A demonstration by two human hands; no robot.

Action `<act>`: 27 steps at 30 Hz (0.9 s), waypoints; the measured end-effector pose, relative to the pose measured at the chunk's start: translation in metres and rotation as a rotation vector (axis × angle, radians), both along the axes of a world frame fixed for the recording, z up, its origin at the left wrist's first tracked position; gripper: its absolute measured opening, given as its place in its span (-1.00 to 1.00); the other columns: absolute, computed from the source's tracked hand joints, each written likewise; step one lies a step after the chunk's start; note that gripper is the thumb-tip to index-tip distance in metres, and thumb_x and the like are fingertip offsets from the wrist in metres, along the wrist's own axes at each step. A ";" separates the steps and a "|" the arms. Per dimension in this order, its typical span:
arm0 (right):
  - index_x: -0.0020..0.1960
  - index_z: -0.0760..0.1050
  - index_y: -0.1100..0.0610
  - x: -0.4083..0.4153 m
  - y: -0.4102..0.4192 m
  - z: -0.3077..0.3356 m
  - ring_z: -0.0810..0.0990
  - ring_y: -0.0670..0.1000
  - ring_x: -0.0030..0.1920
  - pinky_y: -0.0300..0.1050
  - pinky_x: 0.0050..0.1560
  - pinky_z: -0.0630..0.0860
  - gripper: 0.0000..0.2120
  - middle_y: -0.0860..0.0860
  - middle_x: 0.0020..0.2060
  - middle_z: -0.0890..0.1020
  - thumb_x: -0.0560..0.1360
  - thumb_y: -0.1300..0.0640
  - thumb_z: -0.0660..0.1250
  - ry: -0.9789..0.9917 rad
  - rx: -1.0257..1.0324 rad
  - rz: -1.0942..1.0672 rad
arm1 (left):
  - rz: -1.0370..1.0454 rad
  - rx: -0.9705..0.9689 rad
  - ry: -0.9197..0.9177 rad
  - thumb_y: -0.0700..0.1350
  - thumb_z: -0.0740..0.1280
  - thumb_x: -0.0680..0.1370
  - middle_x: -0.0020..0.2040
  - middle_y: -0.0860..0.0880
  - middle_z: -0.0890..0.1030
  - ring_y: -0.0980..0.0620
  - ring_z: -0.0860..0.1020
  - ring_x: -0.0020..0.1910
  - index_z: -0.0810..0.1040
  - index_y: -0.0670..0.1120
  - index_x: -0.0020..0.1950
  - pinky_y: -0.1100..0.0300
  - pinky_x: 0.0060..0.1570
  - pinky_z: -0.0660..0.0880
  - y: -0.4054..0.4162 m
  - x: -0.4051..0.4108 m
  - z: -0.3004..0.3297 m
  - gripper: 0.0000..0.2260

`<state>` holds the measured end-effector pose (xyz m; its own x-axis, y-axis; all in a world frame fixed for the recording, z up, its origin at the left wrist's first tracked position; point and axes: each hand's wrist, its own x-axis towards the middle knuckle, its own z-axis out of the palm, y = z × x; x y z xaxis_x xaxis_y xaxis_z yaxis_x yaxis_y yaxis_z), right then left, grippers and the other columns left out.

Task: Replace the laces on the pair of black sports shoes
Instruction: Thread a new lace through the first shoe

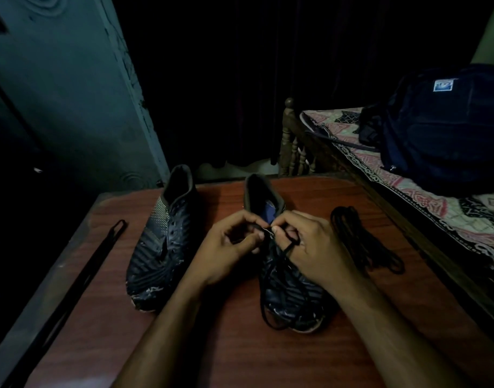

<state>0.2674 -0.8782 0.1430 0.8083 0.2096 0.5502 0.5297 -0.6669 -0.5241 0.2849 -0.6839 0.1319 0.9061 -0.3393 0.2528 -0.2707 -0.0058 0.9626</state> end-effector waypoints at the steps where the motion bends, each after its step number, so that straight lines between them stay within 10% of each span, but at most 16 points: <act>1: -0.06 0.56 0.02 0.000 0.000 -0.001 0.50 -0.15 -0.27 -0.11 -0.33 0.46 -0.95 -0.15 -0.25 0.50 0.58 0.10 0.35 0.001 0.009 -0.004 | -0.006 0.002 -0.003 -0.32 0.39 0.60 -0.13 -0.03 0.62 0.04 0.58 -0.17 0.63 -0.16 0.07 0.21 -0.09 0.53 0.000 0.000 0.000 -0.90; 27: -0.16 0.57 -0.02 0.002 -0.002 -0.005 0.45 -0.06 -0.42 -0.14 -0.42 0.33 -0.90 -0.03 -0.43 0.47 0.52 0.12 0.41 0.082 0.144 -0.081 | 0.057 -0.002 0.066 -0.28 0.49 0.52 -0.19 -0.12 0.66 -0.03 0.63 -0.19 0.71 -0.11 0.02 0.12 -0.13 0.56 -0.001 0.002 -0.003 -0.88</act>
